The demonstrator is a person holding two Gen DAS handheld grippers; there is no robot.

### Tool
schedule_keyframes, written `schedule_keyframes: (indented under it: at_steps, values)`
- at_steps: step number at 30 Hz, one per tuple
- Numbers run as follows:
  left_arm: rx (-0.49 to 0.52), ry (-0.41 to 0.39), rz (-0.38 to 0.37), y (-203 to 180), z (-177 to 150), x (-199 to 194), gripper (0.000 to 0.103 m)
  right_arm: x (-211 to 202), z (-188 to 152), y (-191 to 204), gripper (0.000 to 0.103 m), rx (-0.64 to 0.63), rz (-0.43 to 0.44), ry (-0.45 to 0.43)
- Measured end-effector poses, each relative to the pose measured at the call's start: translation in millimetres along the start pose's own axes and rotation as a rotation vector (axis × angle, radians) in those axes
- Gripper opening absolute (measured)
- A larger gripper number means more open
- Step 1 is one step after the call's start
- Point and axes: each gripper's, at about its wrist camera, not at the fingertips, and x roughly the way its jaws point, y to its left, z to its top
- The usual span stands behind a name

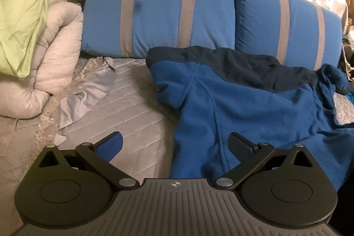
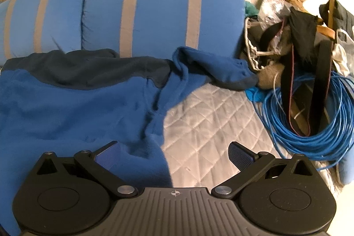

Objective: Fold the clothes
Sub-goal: 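Move both grippers toward the hem of the blue fleece jacket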

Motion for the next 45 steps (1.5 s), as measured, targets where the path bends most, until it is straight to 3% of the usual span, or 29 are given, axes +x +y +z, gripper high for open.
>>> schedule_keyframes:
  at_steps: [6, 9, 20, 27, 38, 45]
  values:
    - [0.029, -0.009, -0.015, -10, -4, -3, 0.103, 8, 10, 23, 0.103, -0.058, -0.021, 0.021]
    - [0.028, 0.01, -0.019, -11, -1, -2, 0.103, 7, 11, 26, 0.103, -0.057, 0.013, -0.004]
    - [0.044, -0.023, 0.055, -21, 12, -5, 0.103, 5, 17, 30, 0.103, -0.052, 0.086, -0.022]
    - [0.062, -0.008, 0.016, -21, 16, 0, 0.103, 7, 18, 26, 0.103, -0.047, 0.08, -0.026]
    - [0.034, -0.039, -0.113, 16, 9, 3, 0.103, 9, 12, 7, 0.103, -0.04, 0.164, -0.022]
    - [-0.031, 0.041, -0.117, 59, -12, 31, 0.103, 14, -1, -21, 0.103, -0.011, 0.234, -0.007]
